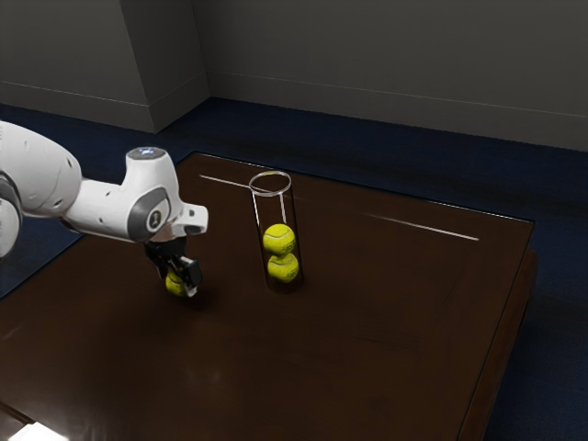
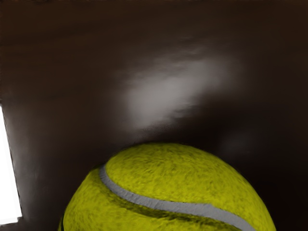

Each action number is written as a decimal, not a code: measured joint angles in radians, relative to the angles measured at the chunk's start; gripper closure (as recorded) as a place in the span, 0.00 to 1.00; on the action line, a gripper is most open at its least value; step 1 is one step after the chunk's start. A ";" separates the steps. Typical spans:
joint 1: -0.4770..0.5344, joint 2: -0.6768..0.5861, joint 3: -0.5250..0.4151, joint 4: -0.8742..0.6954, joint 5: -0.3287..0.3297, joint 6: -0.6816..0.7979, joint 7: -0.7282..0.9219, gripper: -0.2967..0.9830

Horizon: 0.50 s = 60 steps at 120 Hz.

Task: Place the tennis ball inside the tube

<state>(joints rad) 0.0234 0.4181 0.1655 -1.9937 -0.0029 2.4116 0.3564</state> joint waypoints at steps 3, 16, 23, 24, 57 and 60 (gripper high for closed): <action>0.004 0.002 -0.005 0.003 0.000 0.003 0.001 0.23; 0.010 0.009 -0.014 0.011 -0.001 0.012 0.007 0.23; 0.011 0.014 -0.018 0.012 -0.002 0.016 0.009 0.23; 0.011 0.014 -0.018 0.012 -0.002 0.017 0.010 0.23; 0.010 0.017 -0.036 0.021 0.001 0.026 0.019 0.42; 0.010 0.017 -0.037 0.021 0.002 0.027 0.019 0.43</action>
<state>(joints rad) 0.0337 0.4348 0.1284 -1.9724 -0.0009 2.4382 0.3755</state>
